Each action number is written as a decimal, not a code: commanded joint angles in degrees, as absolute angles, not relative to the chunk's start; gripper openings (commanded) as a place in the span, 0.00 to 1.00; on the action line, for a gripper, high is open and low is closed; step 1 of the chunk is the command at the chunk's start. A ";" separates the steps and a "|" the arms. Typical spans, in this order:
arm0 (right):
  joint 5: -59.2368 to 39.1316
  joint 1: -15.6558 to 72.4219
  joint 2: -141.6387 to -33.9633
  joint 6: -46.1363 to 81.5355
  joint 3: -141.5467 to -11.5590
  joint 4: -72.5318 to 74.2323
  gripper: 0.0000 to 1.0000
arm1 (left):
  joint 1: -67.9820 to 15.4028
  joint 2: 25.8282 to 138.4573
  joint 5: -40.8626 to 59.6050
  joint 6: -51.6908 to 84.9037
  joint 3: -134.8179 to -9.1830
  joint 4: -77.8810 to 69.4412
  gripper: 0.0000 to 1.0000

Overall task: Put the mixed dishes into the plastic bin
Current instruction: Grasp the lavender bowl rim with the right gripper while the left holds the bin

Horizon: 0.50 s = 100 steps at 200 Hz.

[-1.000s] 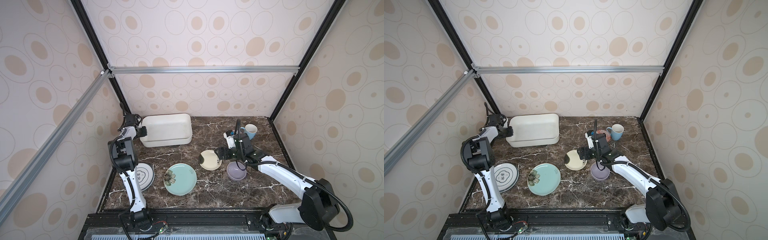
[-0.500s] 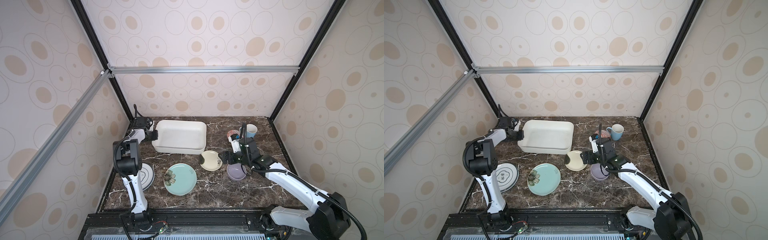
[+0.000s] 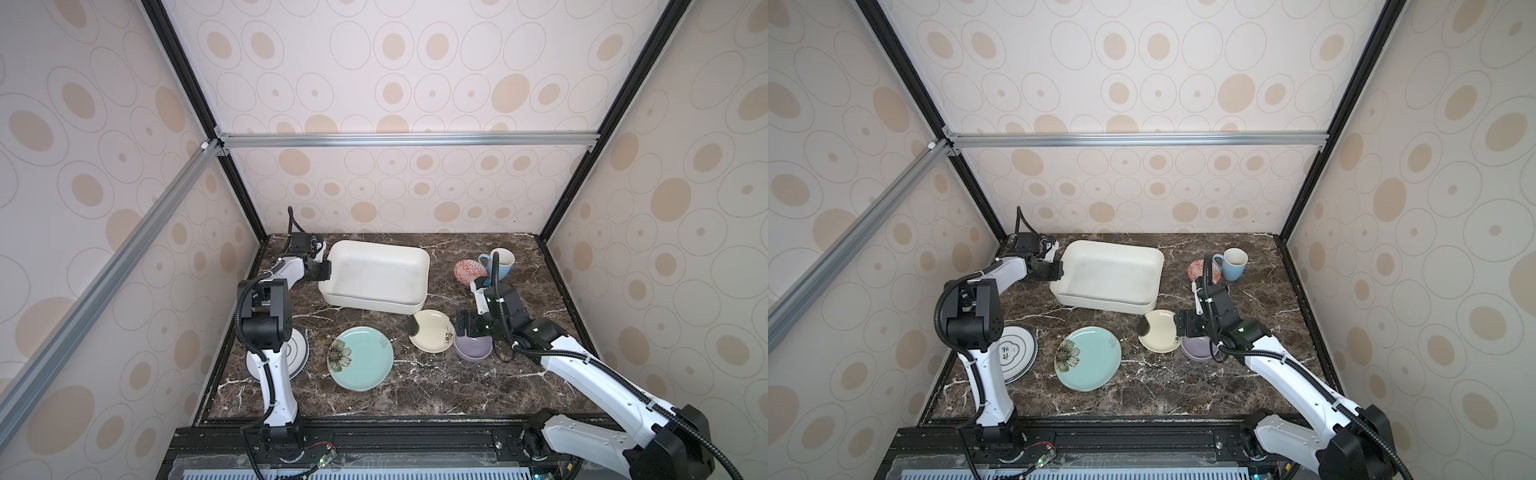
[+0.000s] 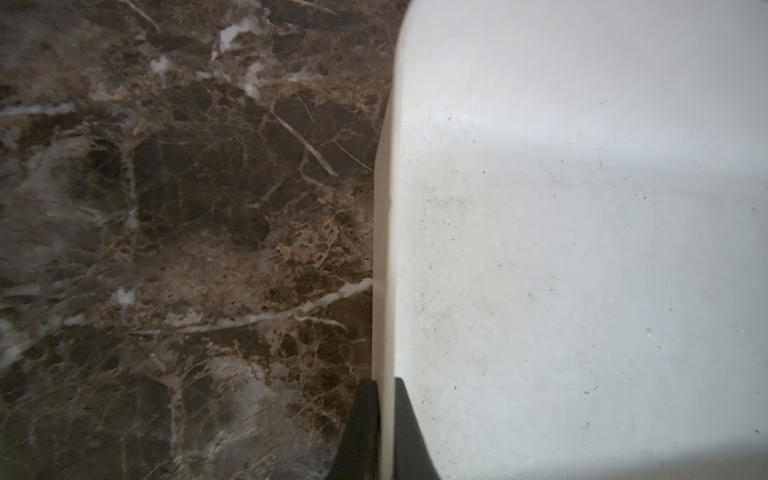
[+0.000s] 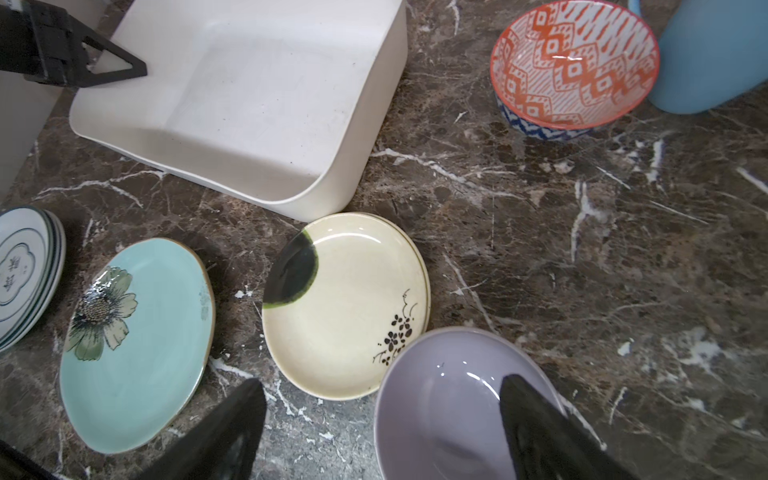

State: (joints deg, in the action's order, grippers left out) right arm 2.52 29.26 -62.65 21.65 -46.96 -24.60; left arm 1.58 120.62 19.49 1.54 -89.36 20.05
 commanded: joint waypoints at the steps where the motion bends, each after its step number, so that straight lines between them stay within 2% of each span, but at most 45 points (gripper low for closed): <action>1: 6.90 29.51 -61.99 24.66 -47.62 -29.16 0.92 | 0.84 118.68 22.44 2.89 -89.26 18.58 0.07; 58: 7.30 29.45 -62.38 26.09 -48.47 -31.20 0.95 | -1.52 113.83 22.39 8.46 -81.21 13.68 0.07; 90: 9.22 29.50 -61.82 26.84 -48.68 -33.63 0.91 | -2.25 113.06 21.38 8.63 -79.15 13.06 0.08; 100: 10.27 29.51 -61.95 27.47 -48.98 -35.25 0.90 | -2.24 113.02 21.53 8.62 -78.93 12.88 0.11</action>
State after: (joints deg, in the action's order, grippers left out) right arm 7.20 29.26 -62.65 25.56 -47.09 -30.61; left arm -1.45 115.13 19.07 7.97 -79.42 13.89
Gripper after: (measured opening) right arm 0.911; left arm 0.083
